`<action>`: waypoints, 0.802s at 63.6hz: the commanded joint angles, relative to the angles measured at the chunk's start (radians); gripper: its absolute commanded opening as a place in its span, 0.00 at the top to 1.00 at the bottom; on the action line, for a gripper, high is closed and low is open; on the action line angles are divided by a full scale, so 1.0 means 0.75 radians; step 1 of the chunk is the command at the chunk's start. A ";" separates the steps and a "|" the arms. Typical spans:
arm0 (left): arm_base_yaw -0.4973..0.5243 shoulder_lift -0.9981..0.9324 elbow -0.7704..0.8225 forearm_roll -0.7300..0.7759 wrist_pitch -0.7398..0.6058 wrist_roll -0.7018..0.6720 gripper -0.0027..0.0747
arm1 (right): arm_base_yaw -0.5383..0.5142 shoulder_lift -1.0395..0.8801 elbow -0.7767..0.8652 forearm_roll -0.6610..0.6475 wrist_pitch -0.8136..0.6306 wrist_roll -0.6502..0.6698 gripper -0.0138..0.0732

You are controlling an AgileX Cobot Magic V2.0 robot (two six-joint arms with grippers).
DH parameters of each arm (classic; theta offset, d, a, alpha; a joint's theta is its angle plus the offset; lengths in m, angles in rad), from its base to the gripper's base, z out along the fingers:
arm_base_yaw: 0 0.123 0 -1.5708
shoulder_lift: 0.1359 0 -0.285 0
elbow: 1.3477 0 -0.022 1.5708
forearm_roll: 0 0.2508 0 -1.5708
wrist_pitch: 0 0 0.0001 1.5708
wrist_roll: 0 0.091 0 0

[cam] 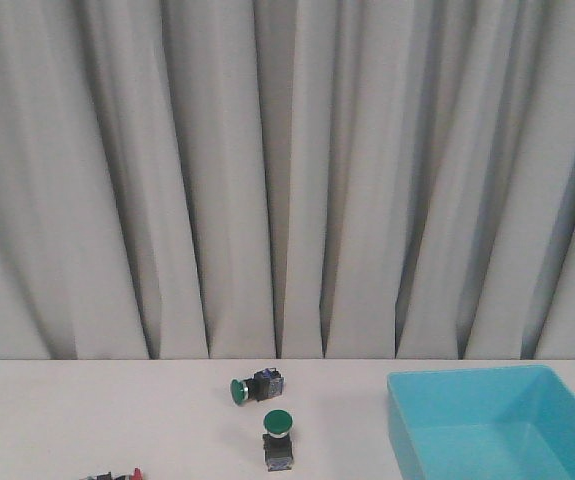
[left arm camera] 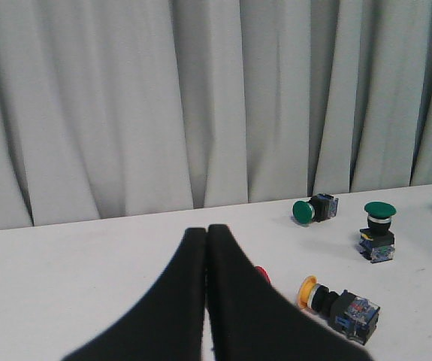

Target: Pick red and yellow buttons and place in box

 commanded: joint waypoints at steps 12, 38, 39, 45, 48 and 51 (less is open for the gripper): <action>-0.002 -0.020 0.063 -0.001 -0.108 -0.014 0.97 | -0.003 0.008 -0.039 0.004 -0.081 -0.012 0.85; -0.002 -0.020 0.063 -0.001 -0.108 -0.012 0.97 | -0.077 -0.449 0.364 -0.060 -0.611 -0.037 0.85; -0.002 -0.020 0.063 -0.001 -0.108 -0.012 0.97 | -0.077 -0.463 0.383 -0.060 -0.626 -0.037 0.85; -0.002 -0.020 0.063 -0.001 -0.108 -0.012 0.97 | -0.077 -0.495 0.467 -0.033 -0.701 -0.034 0.85; -0.002 -0.020 0.063 -0.001 -0.108 -0.012 0.97 | -0.077 -0.495 0.511 -0.022 -0.758 0.007 0.85; -0.002 -0.020 0.063 -0.001 -0.108 -0.012 0.97 | -0.077 -0.509 0.561 -0.056 -0.819 0.084 0.85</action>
